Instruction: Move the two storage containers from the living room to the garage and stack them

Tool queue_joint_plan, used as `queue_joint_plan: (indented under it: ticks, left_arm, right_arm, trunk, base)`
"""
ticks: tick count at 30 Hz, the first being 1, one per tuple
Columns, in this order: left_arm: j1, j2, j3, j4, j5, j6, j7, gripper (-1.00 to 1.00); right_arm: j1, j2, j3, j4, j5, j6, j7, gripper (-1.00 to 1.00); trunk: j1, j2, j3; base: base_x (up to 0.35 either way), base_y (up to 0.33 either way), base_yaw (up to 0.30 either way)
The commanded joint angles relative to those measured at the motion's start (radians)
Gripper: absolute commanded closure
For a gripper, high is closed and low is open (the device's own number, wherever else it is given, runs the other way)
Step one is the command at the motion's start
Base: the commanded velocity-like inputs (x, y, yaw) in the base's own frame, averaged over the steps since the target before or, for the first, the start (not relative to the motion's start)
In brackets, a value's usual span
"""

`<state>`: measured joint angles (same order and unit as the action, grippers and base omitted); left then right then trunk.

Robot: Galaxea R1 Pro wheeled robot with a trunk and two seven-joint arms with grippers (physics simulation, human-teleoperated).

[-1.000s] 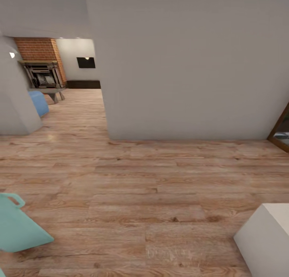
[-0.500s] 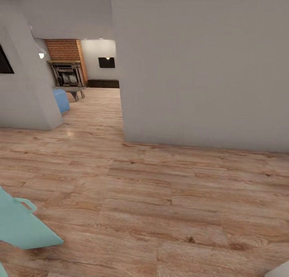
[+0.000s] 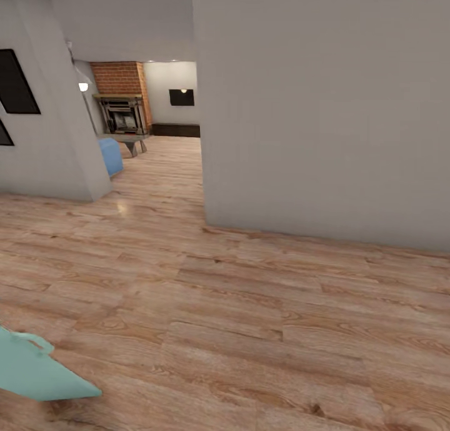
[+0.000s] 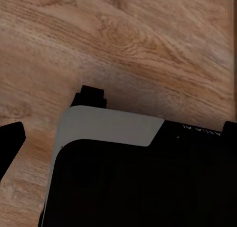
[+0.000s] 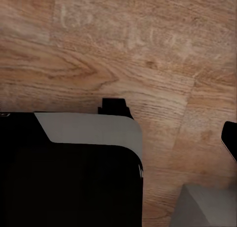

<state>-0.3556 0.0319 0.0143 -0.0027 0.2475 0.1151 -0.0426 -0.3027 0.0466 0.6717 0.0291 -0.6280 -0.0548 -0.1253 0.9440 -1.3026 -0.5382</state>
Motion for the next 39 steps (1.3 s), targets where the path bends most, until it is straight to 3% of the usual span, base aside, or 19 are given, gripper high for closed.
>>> queue_joint_plan:
  ticks: [1, 39]
  left_arm:
    - [-0.001, 0.0, 0.001, 0.0, 0.007, 0.005, -0.003, -1.0]
    - [-0.001, 0.0, 0.001, 0.0, 0.007, 0.005, -0.003, -1.0]
  right_arm:
    - [-0.001, 0.001, 0.008, 0.003, -0.009, -0.005, 0.0, -1.0]
    - [-0.001, 0.001, 0.008, 0.003, -0.009, -0.005, 0.0, -1.0]
  trunk:
    - [0.001, 0.0, -0.001]
    - [0.001, 0.0, -0.001]
  base:
    - [0.322, 0.0, 0.003]
    - [0.322, 0.0, 0.022]
